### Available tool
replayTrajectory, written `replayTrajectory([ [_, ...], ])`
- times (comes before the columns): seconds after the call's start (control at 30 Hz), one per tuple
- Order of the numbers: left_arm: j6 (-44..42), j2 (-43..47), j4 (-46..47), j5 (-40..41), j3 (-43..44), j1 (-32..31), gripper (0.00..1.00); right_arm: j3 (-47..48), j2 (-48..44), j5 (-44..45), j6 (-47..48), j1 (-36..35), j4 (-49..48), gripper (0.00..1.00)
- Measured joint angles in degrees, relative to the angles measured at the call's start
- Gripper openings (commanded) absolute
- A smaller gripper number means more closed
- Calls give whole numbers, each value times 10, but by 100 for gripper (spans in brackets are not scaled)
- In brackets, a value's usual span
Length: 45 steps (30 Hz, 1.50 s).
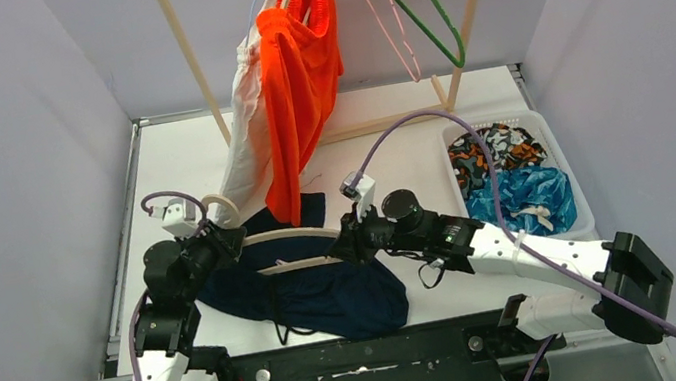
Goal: Remove the shorts from the hanger
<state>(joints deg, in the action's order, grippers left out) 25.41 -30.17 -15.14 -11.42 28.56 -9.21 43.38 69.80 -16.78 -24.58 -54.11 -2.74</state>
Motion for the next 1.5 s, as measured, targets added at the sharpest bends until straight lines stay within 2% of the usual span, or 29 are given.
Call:
replayTrajectory([
  [0.17, 7, 3, 10, -7, 0, 1, 0, -23, -45, -16, 3, -1, -38, 5],
  [0.2, 10, 5, 14, -10, 0, 1, 3, -26, -52, -19, 5, -3, -42, 3],
  [0.27, 11, 10, 19, -15, 0, 1, 22, -29, -60, -27, 8, -5, -46, 0],
  [0.53, 5, 12, 31, -36, 0, 4, 60, -42, -86, -21, 10, 5, -33, 0],
  [0.8, 9, -13, 33, -53, 0, 4, 64, -86, -177, -33, -6, 79, -8, 0],
  [1.0, 9, -24, 24, -34, 2, 4, 64, -86, -228, -48, 1, 84, 49, 0],
  [1.23, 10, -16, -8, 55, 7, 5, 64, -60, -316, -46, 9, 84, 181, 0],
  [1.5, 14, -8, -23, 114, 7, 13, 64, 36, -401, 36, -38, 84, 368, 0],
])
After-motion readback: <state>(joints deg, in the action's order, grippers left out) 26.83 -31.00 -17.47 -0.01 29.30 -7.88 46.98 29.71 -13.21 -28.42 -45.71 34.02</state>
